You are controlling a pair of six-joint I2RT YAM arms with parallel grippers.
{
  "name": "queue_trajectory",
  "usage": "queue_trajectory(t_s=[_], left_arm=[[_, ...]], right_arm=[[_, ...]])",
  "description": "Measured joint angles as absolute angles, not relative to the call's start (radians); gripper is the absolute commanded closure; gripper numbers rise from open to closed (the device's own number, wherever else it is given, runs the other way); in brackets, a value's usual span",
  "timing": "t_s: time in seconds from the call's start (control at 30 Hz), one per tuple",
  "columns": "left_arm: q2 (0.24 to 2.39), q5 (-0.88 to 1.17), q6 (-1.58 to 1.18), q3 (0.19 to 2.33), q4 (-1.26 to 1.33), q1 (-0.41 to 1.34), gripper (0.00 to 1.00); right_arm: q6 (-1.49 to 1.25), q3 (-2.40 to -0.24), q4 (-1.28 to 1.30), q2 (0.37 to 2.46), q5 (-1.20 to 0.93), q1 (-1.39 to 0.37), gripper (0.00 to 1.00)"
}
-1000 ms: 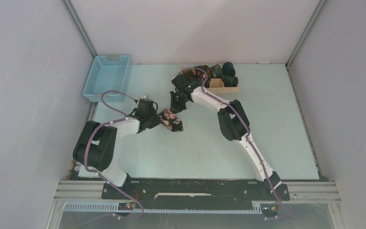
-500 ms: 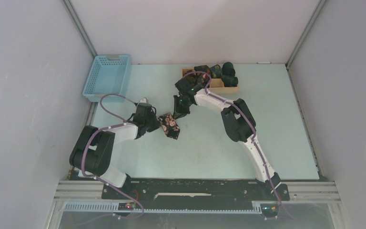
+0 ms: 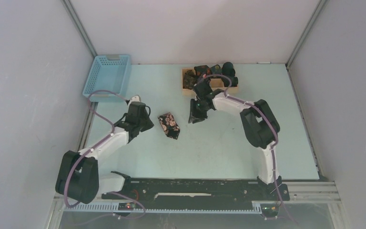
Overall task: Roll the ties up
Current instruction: Roll the tie at the center of the board, then pick up the tie at the center of the board.
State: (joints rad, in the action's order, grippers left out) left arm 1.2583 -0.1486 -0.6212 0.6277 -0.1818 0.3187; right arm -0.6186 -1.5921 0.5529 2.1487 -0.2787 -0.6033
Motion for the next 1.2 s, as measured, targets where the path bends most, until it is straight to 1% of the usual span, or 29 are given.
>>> queue_trajectory(t_s=[0.07,0.13,0.27,0.33,0.43,0.5,0.67,0.83,1.03,1.2], left_arm=[[1.252,-0.178,-0.599,0.685,-0.240,0.311,0.73],[1.295,-0.191,-0.576,0.775,-0.289,0.295,0.74],[1.442,-0.199,-0.526,0.970,-0.330,0.265,0.74],[1.552,-0.195,-0.500,1.050,-0.345,0.249,0.73],[1.657,-0.169,-0.463,1.134,-0.370,0.237,0.73],[1.730,-0.153,-0.439,1.199,-0.403,0.232,0.73],[1.897,-0.120,-0.401,1.332,-0.455,0.219,0.74],[1.972,-0.075,-0.391,1.340,-0.482,0.213,0.76],[1.946,-0.024,-0.392,1.288,-0.425,0.215,0.76],[1.895,0.024,-0.397,1.201,-0.352,0.224,0.76]], right_arm=[[-0.618,-1.472,0.512,2.062,-0.274,-0.610,0.73],[-0.619,-1.373,0.484,1.988,-0.272,-0.630,0.74],[-0.632,-1.238,0.419,1.905,-0.273,-0.699,0.74],[-0.657,-1.174,0.371,1.882,-0.275,-0.736,0.73],[-0.701,-1.073,0.288,1.851,-0.289,-0.776,0.73],[-0.729,-1.035,0.241,1.839,-0.310,-0.792,0.73],[-0.760,-1.021,0.142,1.856,-0.328,-0.819,0.74],[-0.770,-1.021,0.082,1.876,-0.346,-0.823,0.75],[-0.743,-1.015,0.077,1.871,-0.344,-0.811,0.74],[-0.724,-0.914,0.034,1.800,-0.345,-0.787,0.70]])
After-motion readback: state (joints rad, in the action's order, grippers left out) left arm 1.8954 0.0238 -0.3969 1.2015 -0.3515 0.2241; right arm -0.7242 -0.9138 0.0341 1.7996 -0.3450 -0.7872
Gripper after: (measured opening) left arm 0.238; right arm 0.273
